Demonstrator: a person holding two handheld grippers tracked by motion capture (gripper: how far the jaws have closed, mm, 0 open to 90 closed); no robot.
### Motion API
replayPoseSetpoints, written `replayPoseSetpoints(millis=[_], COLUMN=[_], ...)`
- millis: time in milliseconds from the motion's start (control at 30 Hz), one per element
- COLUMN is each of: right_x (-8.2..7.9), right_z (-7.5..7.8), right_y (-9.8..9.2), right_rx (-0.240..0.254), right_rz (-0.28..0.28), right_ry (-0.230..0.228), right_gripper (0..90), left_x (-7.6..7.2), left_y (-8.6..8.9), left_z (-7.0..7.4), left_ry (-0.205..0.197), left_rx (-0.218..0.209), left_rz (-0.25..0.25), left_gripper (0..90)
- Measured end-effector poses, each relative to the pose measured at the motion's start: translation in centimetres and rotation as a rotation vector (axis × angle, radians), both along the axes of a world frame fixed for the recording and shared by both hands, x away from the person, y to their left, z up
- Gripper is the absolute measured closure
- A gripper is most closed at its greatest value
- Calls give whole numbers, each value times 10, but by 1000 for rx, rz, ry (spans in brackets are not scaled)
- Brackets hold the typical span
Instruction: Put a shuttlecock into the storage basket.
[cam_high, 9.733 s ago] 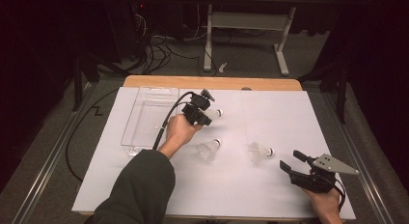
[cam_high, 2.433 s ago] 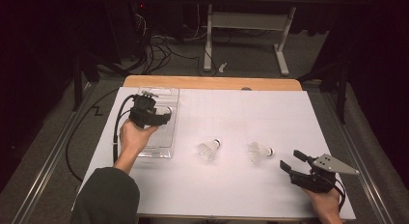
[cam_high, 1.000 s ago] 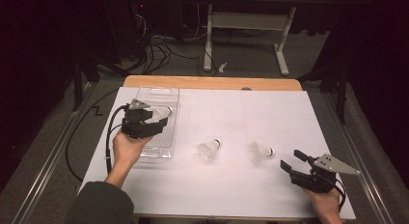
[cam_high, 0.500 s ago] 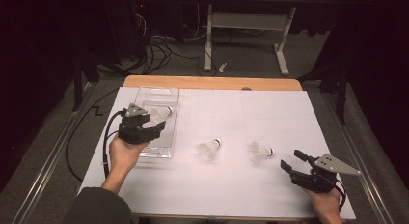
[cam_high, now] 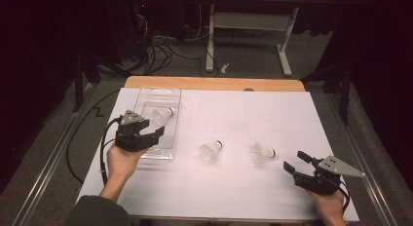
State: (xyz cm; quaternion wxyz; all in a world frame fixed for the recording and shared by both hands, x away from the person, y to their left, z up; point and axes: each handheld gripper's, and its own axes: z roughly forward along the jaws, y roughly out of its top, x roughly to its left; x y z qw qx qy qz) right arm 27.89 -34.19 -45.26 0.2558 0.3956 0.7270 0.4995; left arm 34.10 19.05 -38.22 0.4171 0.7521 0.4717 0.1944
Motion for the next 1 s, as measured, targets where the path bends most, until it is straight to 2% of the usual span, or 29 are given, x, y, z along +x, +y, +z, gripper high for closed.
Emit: replayPoseSetpoints(millis=[367,467,800,1000], right_x=[0,0,1,1], right_z=[0,0,0,0], right_y=[0,0,0,1], right_rx=[4,3,6,8], right_rz=[1,1,-5,-4], right_ry=[1,1,2,-1], right_gripper=[311,311,310,309], left_x=[-12,-16,-30,-37], left_y=[9,13,18,22], left_z=[-4,-5,-9,-12], left_ry=[-27,-33,-64,-70], left_rx=[-16,-33,-24,-45], left_rz=[12,14,21,25], left_gripper=[370,369,363,363])
